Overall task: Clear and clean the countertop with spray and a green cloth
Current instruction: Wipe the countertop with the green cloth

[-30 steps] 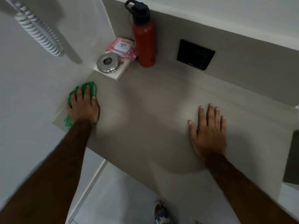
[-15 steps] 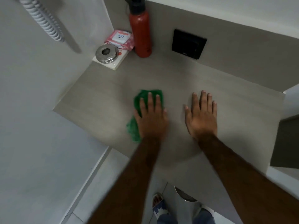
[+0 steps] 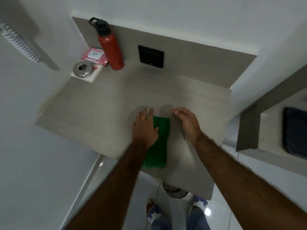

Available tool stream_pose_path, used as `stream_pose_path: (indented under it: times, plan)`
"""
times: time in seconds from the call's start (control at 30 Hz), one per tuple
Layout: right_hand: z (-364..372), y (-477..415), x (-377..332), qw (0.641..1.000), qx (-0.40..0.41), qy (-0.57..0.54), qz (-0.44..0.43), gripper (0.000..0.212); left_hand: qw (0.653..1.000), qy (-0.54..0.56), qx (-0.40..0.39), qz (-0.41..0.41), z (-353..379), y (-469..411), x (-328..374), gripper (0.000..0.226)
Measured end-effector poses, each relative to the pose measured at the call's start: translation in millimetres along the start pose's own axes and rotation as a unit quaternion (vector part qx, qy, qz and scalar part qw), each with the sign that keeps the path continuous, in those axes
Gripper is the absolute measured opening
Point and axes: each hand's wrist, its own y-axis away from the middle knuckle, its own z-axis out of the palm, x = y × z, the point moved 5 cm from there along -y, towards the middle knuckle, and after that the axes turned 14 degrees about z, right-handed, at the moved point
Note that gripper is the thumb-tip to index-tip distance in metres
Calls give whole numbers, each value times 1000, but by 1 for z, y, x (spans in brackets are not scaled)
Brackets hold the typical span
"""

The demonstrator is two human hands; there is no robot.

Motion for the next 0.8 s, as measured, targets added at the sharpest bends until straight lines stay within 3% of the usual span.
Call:
stream_pose_path:
  times: [0.07,0.23,0.33,0.43,0.47,0.53,0.6,0.8]
  plan:
    - [-11,9,9,999,13,38,3,19,998,29,-58,-2,-7,-14,-4,79]
    - [-39,34,22,995,24,100,-10,24,991,38,-131,0,-28,-22,11,34]
    - [-43,48,27,996,-43,82,19,51,989,51,-132,43,-53,-13,41,37]
    - [-37,63,29,975,-178,121,55,90,978,56,-180,94,-81,3,79,42]
    - [-35,67,29,964,-219,139,58,94,971,63,-198,116,-88,8,90,38]
    - [-40,79,28,950,-262,152,68,82,958,91,-222,156,-103,14,117,28]
    - [-55,87,24,956,-252,130,78,70,953,132,-203,181,-116,14,145,25]
    - [-146,110,17,987,-135,28,83,45,967,126,-33,218,-121,-14,197,27]
